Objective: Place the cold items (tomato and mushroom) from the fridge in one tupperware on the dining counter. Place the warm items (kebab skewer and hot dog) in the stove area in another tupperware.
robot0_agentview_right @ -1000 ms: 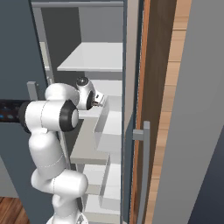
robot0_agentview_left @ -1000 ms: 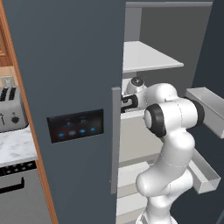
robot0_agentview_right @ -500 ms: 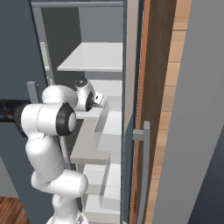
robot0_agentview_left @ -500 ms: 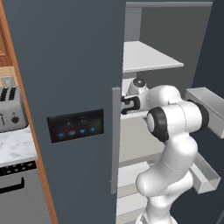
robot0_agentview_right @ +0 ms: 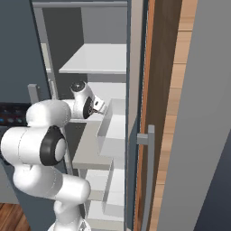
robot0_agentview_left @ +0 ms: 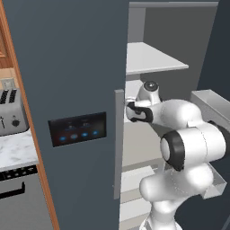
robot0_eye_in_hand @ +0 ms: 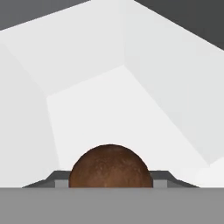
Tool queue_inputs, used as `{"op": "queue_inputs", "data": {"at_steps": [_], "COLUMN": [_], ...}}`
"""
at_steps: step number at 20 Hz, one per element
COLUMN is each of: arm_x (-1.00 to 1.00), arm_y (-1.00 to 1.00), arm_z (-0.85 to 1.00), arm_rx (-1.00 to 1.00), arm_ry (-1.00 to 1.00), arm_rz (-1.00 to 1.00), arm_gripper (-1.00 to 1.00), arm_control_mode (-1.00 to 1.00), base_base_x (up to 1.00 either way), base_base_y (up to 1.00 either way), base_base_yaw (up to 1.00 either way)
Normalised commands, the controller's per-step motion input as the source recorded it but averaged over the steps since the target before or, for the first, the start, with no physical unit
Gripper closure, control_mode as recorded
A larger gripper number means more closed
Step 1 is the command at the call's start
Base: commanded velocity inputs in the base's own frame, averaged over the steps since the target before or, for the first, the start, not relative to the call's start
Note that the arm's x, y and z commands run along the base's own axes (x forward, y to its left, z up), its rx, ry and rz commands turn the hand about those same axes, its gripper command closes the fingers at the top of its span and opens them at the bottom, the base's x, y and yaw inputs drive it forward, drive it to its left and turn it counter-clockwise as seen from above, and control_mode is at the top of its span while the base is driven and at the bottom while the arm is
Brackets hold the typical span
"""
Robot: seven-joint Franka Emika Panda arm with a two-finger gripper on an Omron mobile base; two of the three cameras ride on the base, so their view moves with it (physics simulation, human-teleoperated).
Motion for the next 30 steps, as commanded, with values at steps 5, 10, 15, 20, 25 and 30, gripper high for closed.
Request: {"op": "queue_inputs", "data": {"at_steps": [5, 10, 15, 20, 25, 30], "arm_x": [-0.85, -1.00, -1.00, -1.00, -0.99, -0.67], "arm_y": [0.00, -0.01, 0.00, 0.09, 0.38, 0.30], "arm_z": [0.38, 0.58, 0.35, 0.04, 0.05, 0.10], "arm_rx": [0.00, 0.07, 0.08, 0.06, -0.01, -0.14], "arm_ry": [0.11, 0.16, 0.07, 0.00, 0.02, 0.13], "arm_rz": [-0.13, -0.09, 0.00, 0.03, 0.17, 0.34], "arm_gripper": [1.00, 1.00, 1.00, 1.00, 1.00, 1.00], "arm_control_mode": [-1.00, -1.00, -1.00, -1.00, -1.00, -1.00], "base_base_x": [0.00, 0.00, 0.00, 0.00, 0.00, 0.00], "base_base_y": [0.00, 0.00, 0.00, 0.00, 0.00, 0.00], "base_base_yaw": [0.00, 0.00, 0.00, 0.00, 0.00, 0.00]}}
